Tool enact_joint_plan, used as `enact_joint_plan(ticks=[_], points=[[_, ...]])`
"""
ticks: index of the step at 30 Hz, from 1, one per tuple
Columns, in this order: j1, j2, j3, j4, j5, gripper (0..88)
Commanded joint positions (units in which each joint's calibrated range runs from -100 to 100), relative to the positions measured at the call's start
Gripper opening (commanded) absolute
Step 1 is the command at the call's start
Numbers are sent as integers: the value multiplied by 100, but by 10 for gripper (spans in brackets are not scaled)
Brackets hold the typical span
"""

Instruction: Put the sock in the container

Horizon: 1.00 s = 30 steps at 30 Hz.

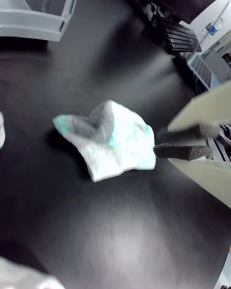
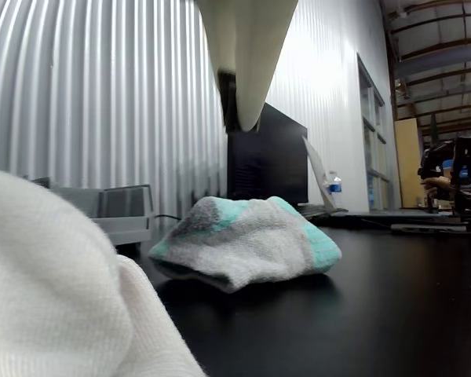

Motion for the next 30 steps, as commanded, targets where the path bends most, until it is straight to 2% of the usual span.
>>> enact_joint_plan(ticks=[1,6,16,19,25,30], points=[[47,830,-989,-88,-25,183],[39,2126,-1701,-71,27,299],[-118,3607,-2188,-62,90,301],[-126,3657,-2251,-62,141,249],[-126,3548,-2314,-54,175,8],[-268,3046,-2251,83,187,14]])
